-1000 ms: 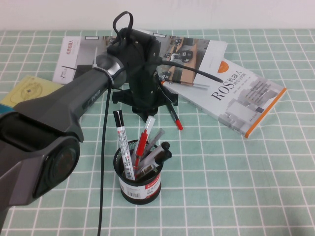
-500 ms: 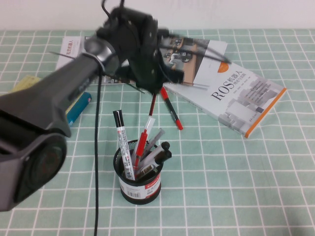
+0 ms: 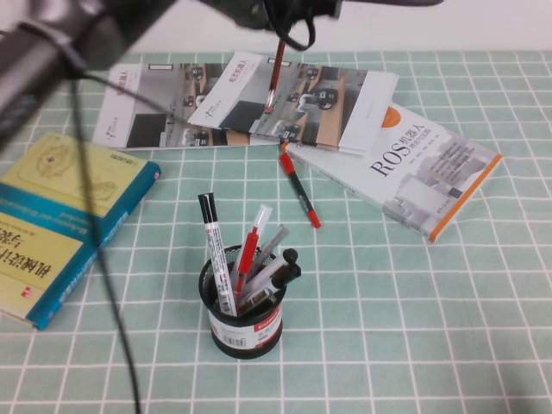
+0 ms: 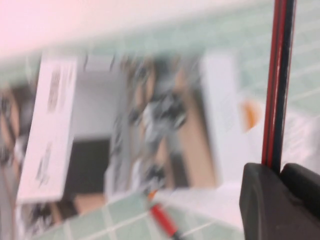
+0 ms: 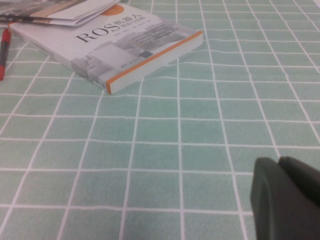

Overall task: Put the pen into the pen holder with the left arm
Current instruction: Place the pen onto the pen holder

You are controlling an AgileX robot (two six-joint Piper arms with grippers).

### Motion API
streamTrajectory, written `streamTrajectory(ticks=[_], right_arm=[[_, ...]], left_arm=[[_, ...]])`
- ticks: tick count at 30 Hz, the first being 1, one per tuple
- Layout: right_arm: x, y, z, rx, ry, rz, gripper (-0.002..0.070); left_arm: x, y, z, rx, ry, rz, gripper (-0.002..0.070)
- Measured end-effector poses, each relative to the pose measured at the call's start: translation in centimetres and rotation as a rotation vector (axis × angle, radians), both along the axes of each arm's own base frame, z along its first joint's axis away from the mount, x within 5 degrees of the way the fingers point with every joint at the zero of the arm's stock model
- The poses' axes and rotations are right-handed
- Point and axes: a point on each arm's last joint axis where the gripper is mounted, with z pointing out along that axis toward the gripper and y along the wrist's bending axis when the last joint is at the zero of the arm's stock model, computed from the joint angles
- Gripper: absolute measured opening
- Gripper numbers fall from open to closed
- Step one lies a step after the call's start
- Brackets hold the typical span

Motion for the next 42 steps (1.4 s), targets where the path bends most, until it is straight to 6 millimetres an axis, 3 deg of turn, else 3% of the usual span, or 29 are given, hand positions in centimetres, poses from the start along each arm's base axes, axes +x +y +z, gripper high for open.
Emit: streamTrajectory(ticks=[2, 6, 15, 18, 21, 30, 36, 42], right_arm=[[0.0, 0.0, 0.0, 0.000, 0.000, 0.000, -0.0020], [0.0, 0.0, 0.0, 0.000, 0.000, 0.000, -0.0020], [0.0, 0.0, 0.0, 0.000, 0.000, 0.000, -0.0020], [0.0, 0.0, 0.0, 0.000, 0.000, 0.000, -0.0020], [0.0, 0.0, 0.0, 0.000, 0.000, 0.000, -0.0020], [0.0, 0.0, 0.0, 0.000, 0.000, 0.000, -0.0020], [0.0, 0.0, 0.0, 0.000, 0.000, 0.000, -0.0020], [0.0, 0.0, 0.0, 0.000, 0.000, 0.000, -0.0020]], left_arm=[[-2.3, 0.3, 1.8, -0.038, -0.065, -0.033, 0.0021], [-6.1, 1.9, 3.3, -0.082, -0.123, -0.072, 0.0021], [-13.4, 7.1, 2.3, -0.169, -0.246, -0.112, 0.0021], [-15.8, 8.9, 1.2, -0.209, -0.303, -0.128, 0.0021], [-17.5, 10.1, -1.1, -0.232, -0.340, -0.147, 0.0021], [-20.4, 11.6, -9.9, -0.310, -0.383, -0.199, 0.0021], [-21.8, 12.1, -12.3, -0.390, -0.465, -0.254, 0.0021], [-21.3, 11.5, -13.5, -0.386, -0.452, -0.271, 0.0021]])
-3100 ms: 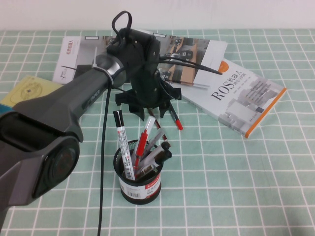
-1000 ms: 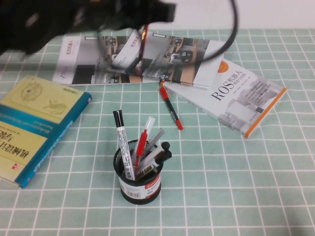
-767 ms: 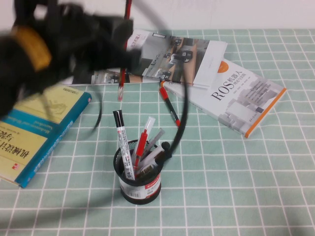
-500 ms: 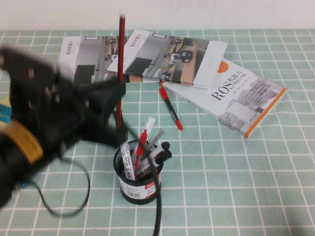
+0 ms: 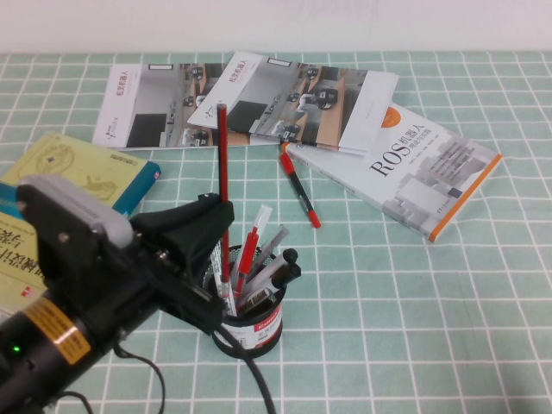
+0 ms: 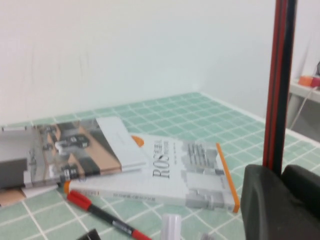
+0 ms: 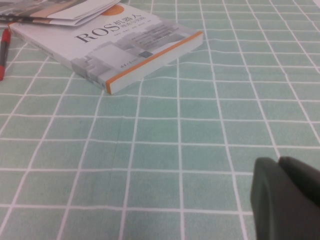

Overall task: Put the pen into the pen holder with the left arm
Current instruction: Place the pen onto the pen holder

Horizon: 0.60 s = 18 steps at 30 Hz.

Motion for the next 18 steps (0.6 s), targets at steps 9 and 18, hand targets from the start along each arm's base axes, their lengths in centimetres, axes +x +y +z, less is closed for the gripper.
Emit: streamTrajectory(ticks=[9, 18], right_arm=[[0.0, 0.0, 0.0, 0.000, 0.000, 0.000, -0.0020], [0.0, 0.0, 0.0, 0.000, 0.000, 0.000, -0.0020]], left_arm=[[1.4, -1.2, -2.8, 0.079, 0.054, -0.009, 0.0021], [2.0, -1.8, -3.9, 0.078, 0.051, -0.020, 0.0021]])
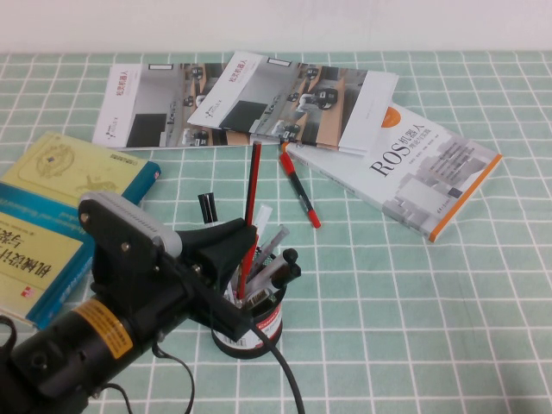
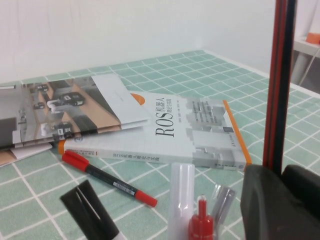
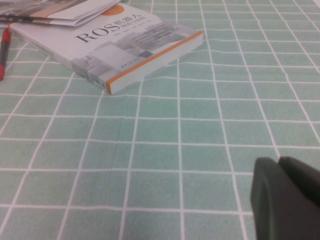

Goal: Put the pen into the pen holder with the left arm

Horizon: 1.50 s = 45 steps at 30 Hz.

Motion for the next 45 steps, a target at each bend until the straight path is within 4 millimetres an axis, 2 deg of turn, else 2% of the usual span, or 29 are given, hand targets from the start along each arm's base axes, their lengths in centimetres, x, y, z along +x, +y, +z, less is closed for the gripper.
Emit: streamTrajectory(ticks=[14, 17, 24, 26, 29, 31, 33, 35, 37, 39, 41, 45], right_arm=[[0.0, 0.0, 0.0, 0.000, 0.000, 0.000, -0.0020], [0.0, 0.0, 0.0, 0.000, 0.000, 0.000, -0.0020], [0.0, 0.0, 0.0, 0.000, 0.000, 0.000, -0.0020], [0.0, 0.0, 0.0, 0.000, 0.000, 0.000, -0.0020], [0.0, 0.0, 0.0, 0.000, 0.000, 0.000, -0.0020], [0.0, 0.0, 0.0, 0.000, 0.000, 0.000, -0.0020], [0.0, 0.0, 0.0, 0.000, 0.000, 0.000, -0.0020], [0.0, 0.0, 0.0, 0.000, 0.000, 0.000, -0.0020], [0.0, 0.0, 0.0, 0.000, 0.000, 0.000, -0.0020], [0.0, 0.0, 0.0, 0.000, 0.000, 0.000, -0.0020], [0.0, 0.0, 0.0, 0.000, 0.000, 0.000, -0.0020], [0.0, 0.0, 0.0, 0.000, 0.000, 0.000, -0.0020]], left_arm=[[0.0, -0.2, -0.6, 0.044, 0.002, -0.023, 0.0038], [0.0, -0.2, -0.8, 0.059, 0.014, -0.022, 0.0115], [0.0, -0.2, -0.8, 0.059, 0.025, -0.022, 0.0407], [-0.1, -0.1, -0.8, 0.065, 0.032, -0.020, 0.0447], [-0.4, 0.2, 0.0, 0.065, 0.019, -0.014, 0.0465], [-0.9, 0.7, 1.1, 0.058, -0.011, -0.009, 0.0458], [-1.5, 1.3, 2.2, 0.053, -0.036, 0.000, 0.0417], [-2.2, 2.1, 3.1, 0.068, -0.040, 0.015, 0.0313], [-3.2, 3.1, 4.1, 0.087, -0.038, 0.036, 0.0161], [-4.2, 4.1, 5.1, 0.092, -0.050, 0.054, 0.0074], [-5.3, 5.2, 6.0, 0.087, -0.060, 0.073, 0.0034], [-7.7, 7.5, 7.6, 0.046, -0.083, 0.111, 0.0006]])
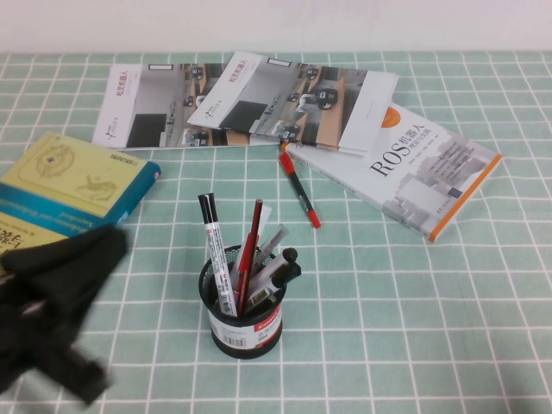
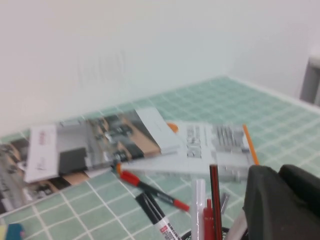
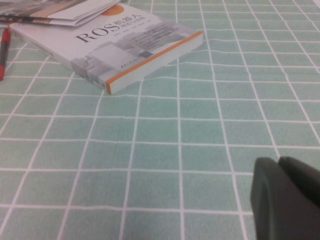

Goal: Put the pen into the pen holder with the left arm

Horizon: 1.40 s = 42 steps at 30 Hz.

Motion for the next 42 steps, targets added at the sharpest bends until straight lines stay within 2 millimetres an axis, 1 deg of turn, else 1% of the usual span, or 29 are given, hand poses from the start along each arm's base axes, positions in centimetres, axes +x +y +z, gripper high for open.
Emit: streamTrajectory(ticks=[3, 5, 7, 11, 14, 18, 21, 23, 25, 28, 34, 37, 42], right_arm=[[0.0, 0.0, 0.0, 0.000, 0.000, 0.000, -0.0020], [0.0, 0.0, 0.0, 0.000, 0.000, 0.000, -0.0020], [0.0, 0.0, 0.0, 0.000, 0.000, 0.000, -0.0020], [0.0, 0.0, 0.0, 0.000, 0.000, 0.000, -0.0020], [0.0, 0.0, 0.0, 0.000, 0.000, 0.000, -0.0020], [0.0, 0.0, 0.0, 0.000, 0.000, 0.000, -0.0020], [0.0, 0.0, 0.0, 0.000, 0.000, 0.000, -0.0020], [0.0, 0.0, 0.0, 0.000, 0.000, 0.000, -0.0020], [0.0, 0.0, 0.0, 0.000, 0.000, 0.000, -0.0020], [0.0, 0.0, 0.0, 0.000, 0.000, 0.000, -0.0020], [0.0, 0.0, 0.0, 0.000, 0.000, 0.000, -0.0020], [0.0, 0.0, 0.0, 0.000, 0.000, 0.000, -0.0020], [0.0, 0.0, 0.0, 0.000, 0.000, 0.000, -0.0020]], left_arm=[[-1.7, 1.7, 0.6, -0.040, 0.005, 0.027, 0.0001], [-2.8, 2.8, 0.7, -0.053, 0.024, 0.049, 0.0000], [-3.5, 3.6, 0.2, -0.036, 0.074, 0.078, 0.0000], [-4.2, 4.7, -1.1, 0.045, 0.184, 0.130, 0.0000], [-4.3, 5.0, -1.5, 0.078, 0.209, 0.150, 0.0000], [-4.3, 5.1, -1.6, 0.068, 0.226, 0.155, 0.0000], [-4.3, 5.0, -1.5, 0.057, 0.212, 0.152, 0.0000], [-4.2, 4.8, -1.9, 0.050, 0.177, 0.141, 0.0000], [-4.1, 4.7, -2.5, 0.034, 0.133, 0.133, 0.0000], [-4.0, 5.0, -3.7, 0.016, 0.084, 0.171, 0.0000], [-4.3, 6.4, -5.5, -0.059, 0.012, 0.347, 0.0000], [-4.7, 6.7, -6.4, -0.072, -0.019, 0.377, 0.0000], [-5.2, 6.9, -8.5, -0.076, -0.041, 0.382, 0.0000]])
